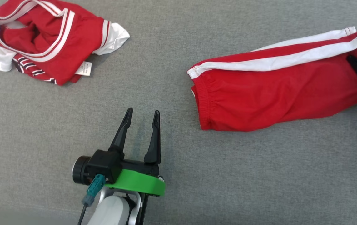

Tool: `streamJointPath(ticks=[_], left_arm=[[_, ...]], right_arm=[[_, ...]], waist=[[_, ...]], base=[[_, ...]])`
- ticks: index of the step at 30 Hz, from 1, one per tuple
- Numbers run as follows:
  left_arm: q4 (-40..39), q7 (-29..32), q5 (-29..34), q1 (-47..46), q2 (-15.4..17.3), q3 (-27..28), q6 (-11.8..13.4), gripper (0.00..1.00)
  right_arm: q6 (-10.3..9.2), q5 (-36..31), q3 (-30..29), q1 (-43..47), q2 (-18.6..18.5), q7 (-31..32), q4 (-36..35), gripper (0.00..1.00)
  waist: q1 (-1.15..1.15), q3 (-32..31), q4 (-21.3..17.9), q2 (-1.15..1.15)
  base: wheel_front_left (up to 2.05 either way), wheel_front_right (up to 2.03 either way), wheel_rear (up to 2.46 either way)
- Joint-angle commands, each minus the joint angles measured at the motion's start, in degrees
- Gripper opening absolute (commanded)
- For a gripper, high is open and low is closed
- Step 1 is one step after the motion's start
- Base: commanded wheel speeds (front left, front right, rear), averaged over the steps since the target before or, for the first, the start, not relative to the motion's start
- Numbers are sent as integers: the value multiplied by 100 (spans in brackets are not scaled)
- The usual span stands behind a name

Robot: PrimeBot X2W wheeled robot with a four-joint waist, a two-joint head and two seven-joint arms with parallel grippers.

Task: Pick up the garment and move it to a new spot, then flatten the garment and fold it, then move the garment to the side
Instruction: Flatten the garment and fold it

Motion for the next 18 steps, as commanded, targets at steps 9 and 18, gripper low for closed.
streamJointPath(ticks=[9,18], left_arm=[[26,-17,171,505,10,403,-215,100],[7,-17,219,647,9,406,-302,100]], right_arm=[[-7,627,-208,835,-7,-439,42,0],[-7,1019,-492,991,-56,-569,418,0]], waist=[[0,-787,-579,0],[0,-804,-596,0]], base=[[0,0,0],[0,0,0]])
